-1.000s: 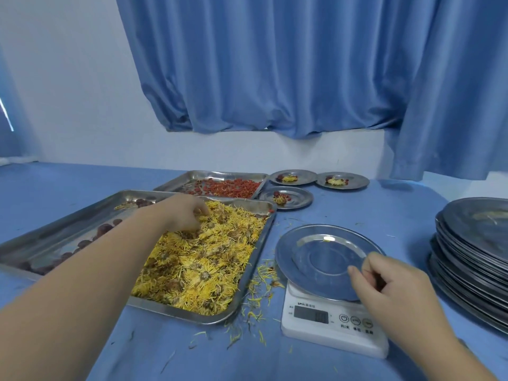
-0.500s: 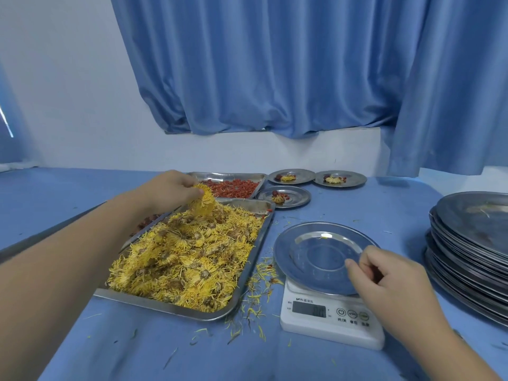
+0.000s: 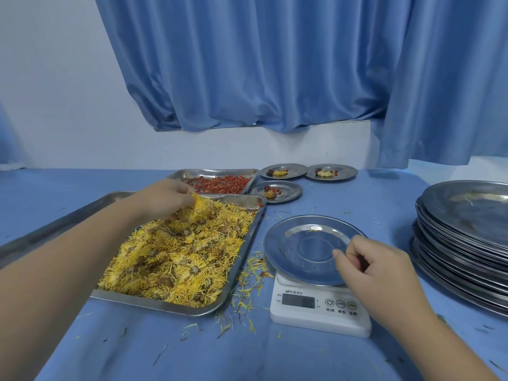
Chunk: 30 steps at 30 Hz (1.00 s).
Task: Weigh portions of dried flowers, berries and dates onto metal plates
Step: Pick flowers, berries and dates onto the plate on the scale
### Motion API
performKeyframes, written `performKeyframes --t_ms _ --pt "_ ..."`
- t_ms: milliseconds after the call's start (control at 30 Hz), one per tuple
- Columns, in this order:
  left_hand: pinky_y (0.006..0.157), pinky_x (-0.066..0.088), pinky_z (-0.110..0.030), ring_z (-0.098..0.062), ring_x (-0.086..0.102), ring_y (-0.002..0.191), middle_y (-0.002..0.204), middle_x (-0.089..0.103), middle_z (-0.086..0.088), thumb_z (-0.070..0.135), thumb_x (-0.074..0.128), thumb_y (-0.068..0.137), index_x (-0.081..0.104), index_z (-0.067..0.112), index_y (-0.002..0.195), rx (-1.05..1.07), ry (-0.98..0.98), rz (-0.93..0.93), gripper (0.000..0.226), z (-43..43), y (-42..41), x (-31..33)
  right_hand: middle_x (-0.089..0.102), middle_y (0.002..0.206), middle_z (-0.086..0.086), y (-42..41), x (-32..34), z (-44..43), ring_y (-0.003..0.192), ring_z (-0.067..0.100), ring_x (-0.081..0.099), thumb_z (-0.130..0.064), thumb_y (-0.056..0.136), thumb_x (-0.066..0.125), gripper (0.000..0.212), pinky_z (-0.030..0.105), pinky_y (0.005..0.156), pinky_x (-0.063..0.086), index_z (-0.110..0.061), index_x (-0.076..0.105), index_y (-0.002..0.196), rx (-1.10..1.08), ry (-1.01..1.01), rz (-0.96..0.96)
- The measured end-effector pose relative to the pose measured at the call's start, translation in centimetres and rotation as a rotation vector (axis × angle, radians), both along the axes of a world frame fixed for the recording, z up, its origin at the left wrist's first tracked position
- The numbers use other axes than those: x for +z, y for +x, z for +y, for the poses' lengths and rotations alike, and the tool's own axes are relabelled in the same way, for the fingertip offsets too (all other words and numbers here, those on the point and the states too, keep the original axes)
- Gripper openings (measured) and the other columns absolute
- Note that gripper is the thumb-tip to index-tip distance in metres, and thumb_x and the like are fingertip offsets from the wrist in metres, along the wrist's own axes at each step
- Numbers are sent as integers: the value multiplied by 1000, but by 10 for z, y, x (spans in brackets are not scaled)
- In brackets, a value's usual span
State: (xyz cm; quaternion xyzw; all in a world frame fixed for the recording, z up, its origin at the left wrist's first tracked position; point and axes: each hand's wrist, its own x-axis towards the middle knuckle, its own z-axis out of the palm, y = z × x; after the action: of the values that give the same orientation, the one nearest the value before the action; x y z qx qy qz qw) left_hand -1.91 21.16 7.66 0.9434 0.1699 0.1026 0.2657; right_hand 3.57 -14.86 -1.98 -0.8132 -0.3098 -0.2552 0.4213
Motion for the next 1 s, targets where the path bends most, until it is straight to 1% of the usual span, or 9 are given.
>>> performKeyframes --t_ms 67,167,367,500,567,633,700,800,1000 --pt "66 48 -30 -16 55 63 73 61 -3 18 55 96 66 6 91 -21 52 28 18 0 0 -2 41 53 -4 0 0 0 50 13 36 -16 78 67 46 21 49 31 -19 29 53 1 7 5" --pt "65 42 -29 -16 54 68 75 62 1 22 52 96 65 13 89 -25 231 48 18 -2 0 -2 41 53 -3 0 0 0 50 12 35 -15 79 68 46 19 49 32 -17 30 53 5 11 5" --pt "73 41 -37 -18 48 69 76 57 -6 29 52 95 63 2 92 -71 106 48 29 -1 1 -2 46 61 4 -1 1 1 51 13 37 -16 80 67 44 23 49 32 -16 32 53 4 -7 9" --pt "63 41 -32 -14 42 56 62 52 1 21 52 94 60 -2 83 -114 39 59 26 -5 2 0 46 60 5 -2 2 0 50 14 36 -18 80 66 43 25 49 31 -14 33 54 4 -10 21" --pt "60 41 -30 -13 42 53 59 51 2 17 51 95 67 5 86 -130 38 112 22 -6 2 0 45 59 5 -3 2 -1 50 13 35 -19 81 66 42 23 47 30 -14 33 54 -3 -13 32" --pt "54 40 -25 -11 39 47 56 48 3 13 50 97 73 22 91 -140 6 140 25 -9 1 0 46 59 4 -3 2 -1 50 13 35 -19 81 65 42 23 47 31 -14 34 54 -4 -9 36" --pt "48 40 -18 -8 41 48 63 49 1 11 51 97 75 29 93 -154 -47 141 30 -12 0 1 46 60 4 -3 2 -1 50 13 35 -19 81 65 41 23 47 31 -14 34 54 -1 -3 39" --pt "50 45 -15 -13 48 67 87 50 -5 14 50 98 75 33 98 -155 -89 139 32 -15 -3 3 45 60 4 -3 2 -1 50 13 35 -19 80 65 41 24 48 32 -14 34 54 4 13 45" --pt "49 47 -15 -5 45 51 79 47 -9 9 48 99 73 27 101 -127 -125 66 30 -20 -6 9 45 59 5 -3 3 -1 50 13 36 -18 80 65 41 25 50 33 -15 33 54 10 21 33"
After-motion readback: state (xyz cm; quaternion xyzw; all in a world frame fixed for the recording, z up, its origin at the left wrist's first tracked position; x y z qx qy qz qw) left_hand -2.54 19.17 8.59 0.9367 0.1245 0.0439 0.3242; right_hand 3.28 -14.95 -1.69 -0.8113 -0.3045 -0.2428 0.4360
